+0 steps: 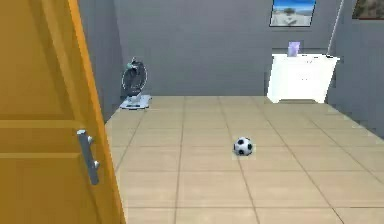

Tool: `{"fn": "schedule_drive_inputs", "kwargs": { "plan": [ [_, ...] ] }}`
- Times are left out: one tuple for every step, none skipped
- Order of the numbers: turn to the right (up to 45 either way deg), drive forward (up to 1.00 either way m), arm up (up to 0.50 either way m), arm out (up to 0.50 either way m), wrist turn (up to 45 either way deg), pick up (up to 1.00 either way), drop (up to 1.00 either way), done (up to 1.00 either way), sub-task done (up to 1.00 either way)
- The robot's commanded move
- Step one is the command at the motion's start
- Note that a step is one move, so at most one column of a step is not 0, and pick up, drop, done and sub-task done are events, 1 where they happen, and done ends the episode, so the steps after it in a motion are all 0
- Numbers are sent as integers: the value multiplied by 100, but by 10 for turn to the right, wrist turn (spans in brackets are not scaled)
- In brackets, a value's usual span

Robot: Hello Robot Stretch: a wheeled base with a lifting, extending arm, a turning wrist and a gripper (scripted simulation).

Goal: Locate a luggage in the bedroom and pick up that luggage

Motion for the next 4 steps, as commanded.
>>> {"fn": "schedule_drive_inputs", "kwargs": {
  "plan": [
    [-450, 0, 0, 0, 0, 0, 0, 0, 0],
    [-300, 0, 0, 0, 0, 0, 0, 0, 0],
    [0, 60, 0, 0, 0, 0, 0, 0, 0],
    [0, 45, 0, 0, 0, 0, 0, 0, 0]
  ]
}}
